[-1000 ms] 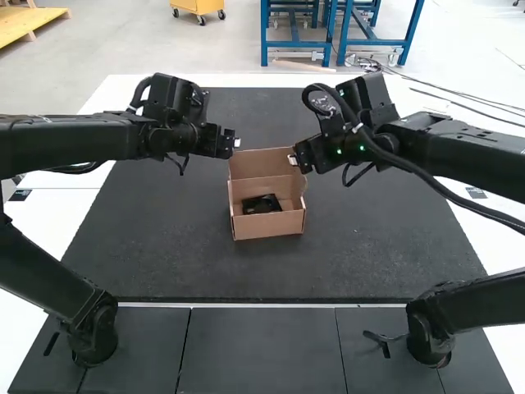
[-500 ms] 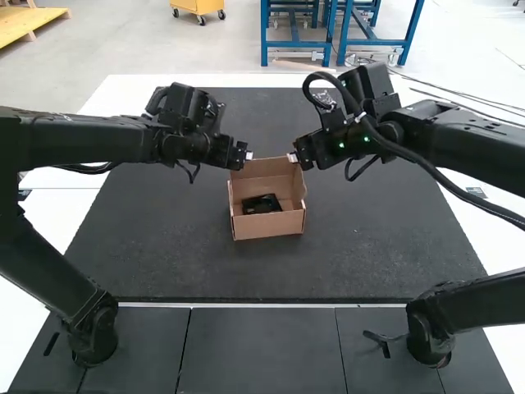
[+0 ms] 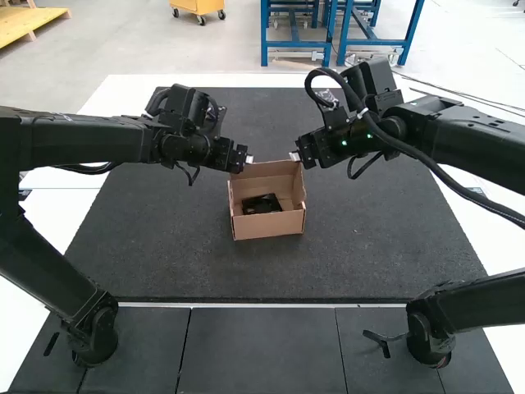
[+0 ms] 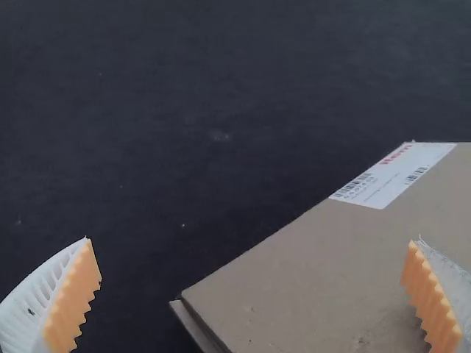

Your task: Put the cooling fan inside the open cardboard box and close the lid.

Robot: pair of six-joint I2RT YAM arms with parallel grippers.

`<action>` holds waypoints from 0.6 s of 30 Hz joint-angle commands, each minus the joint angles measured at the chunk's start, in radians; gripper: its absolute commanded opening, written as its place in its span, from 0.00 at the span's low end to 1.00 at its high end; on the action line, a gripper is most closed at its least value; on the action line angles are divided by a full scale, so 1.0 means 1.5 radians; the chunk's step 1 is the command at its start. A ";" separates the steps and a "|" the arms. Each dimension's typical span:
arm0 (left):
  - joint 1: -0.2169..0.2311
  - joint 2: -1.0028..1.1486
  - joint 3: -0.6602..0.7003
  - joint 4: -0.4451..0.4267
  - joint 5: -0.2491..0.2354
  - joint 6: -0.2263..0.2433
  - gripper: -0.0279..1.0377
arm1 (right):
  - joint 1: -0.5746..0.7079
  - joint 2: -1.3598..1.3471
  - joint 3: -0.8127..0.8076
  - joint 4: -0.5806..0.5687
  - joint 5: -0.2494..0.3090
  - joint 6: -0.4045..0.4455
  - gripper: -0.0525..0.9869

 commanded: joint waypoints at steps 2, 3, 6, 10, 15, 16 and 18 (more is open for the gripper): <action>-0.007 -0.004 0.009 0.006 0.014 0.007 0.93 | -0.010 -0.013 0.024 -0.002 -0.008 0.000 0.92; -0.010 -0.004 0.010 0.006 0.014 0.008 0.93 | -0.008 -0.013 0.025 -0.004 -0.008 0.000 0.92; -0.018 -0.004 0.008 -0.003 0.022 0.008 0.93 | -0.008 -0.011 0.028 -0.007 -0.008 0.000 0.92; -0.032 -0.004 0.001 -0.013 0.026 0.009 0.93 | -0.012 -0.011 0.031 -0.008 -0.008 0.000 0.92; -0.052 -0.004 -0.003 -0.017 0.026 0.007 0.93 | -0.020 -0.011 0.034 -0.009 -0.009 0.000 0.92; -0.054 -0.004 -0.003 -0.018 0.026 0.007 0.93 | -0.021 -0.011 0.036 -0.010 -0.010 0.000 0.92; -0.060 -0.004 -0.003 -0.023 0.026 0.007 0.93 | -0.022 -0.011 0.038 -0.013 -0.017 0.000 0.92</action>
